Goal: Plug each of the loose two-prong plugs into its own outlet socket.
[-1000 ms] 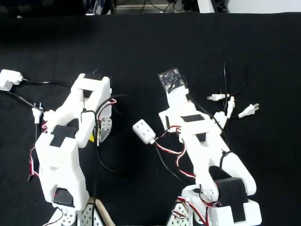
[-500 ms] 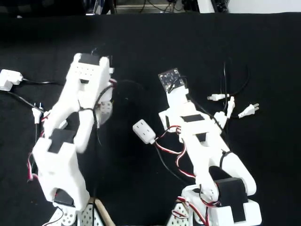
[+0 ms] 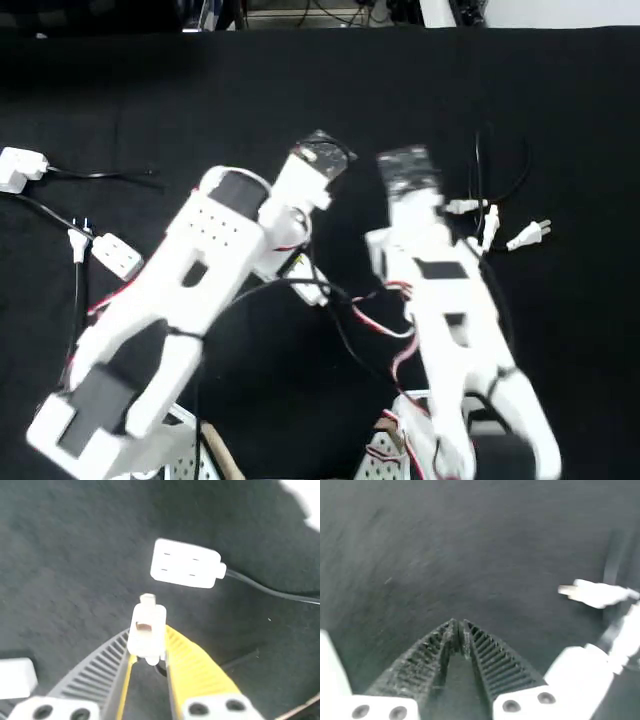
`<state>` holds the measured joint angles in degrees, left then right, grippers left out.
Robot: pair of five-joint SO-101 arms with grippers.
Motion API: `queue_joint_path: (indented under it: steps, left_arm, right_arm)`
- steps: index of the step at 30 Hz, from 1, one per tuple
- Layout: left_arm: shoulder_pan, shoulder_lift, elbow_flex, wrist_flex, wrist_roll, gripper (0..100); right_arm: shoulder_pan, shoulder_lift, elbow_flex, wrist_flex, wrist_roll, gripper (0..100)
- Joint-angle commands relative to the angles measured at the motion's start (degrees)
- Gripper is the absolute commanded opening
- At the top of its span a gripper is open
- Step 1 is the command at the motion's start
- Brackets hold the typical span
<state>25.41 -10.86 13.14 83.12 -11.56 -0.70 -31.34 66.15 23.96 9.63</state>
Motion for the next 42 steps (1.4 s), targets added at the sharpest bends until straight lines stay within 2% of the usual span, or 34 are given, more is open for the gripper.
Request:
queue_joint_path:
  steps: [1,8,14,20,25,33,38,42]
  left_arm:
    - [2.7,-7.0,3.9,-4.9,-5.8,4]
    - [9.8,-7.2,6.5,-11.8,-7.9,4]
    - [11.4,-8.5,11.6,-20.3,-9.3,4]
    - [12.0,-15.0,18.0,-24.8,-10.5,4]
    - [13.1,-23.6,26.4,-32.0,-11.4,4]
    - [12.6,-36.4,42.2,-45.0,-13.5,3]
    - [12.4,-43.3,49.4,-48.4,-16.4,3]
    - [12.4,-48.5,50.2,-45.7,-16.4,3]
  right_arm:
    - [2.5,-11.7,2.9,0.4,-3.7,1.2]
    - [-0.6,-31.3,11.9,1.8,-4.4,1.2]
    - [-4.0,-43.1,7.7,17.6,-8.4,1.2]
    - [-4.0,-49.3,3.3,26.9,-8.2,1.2]
    - [-4.4,-47.0,-2.2,32.3,-8.2,1.2]
    - [-9.1,-31.1,-14.4,36.9,-5.7,1.2]
    - [-13.6,-29.7,-21.8,41.1,-5.2,1.2]
    - [-17.0,-29.7,-25.0,44.2,-5.3,1.2]
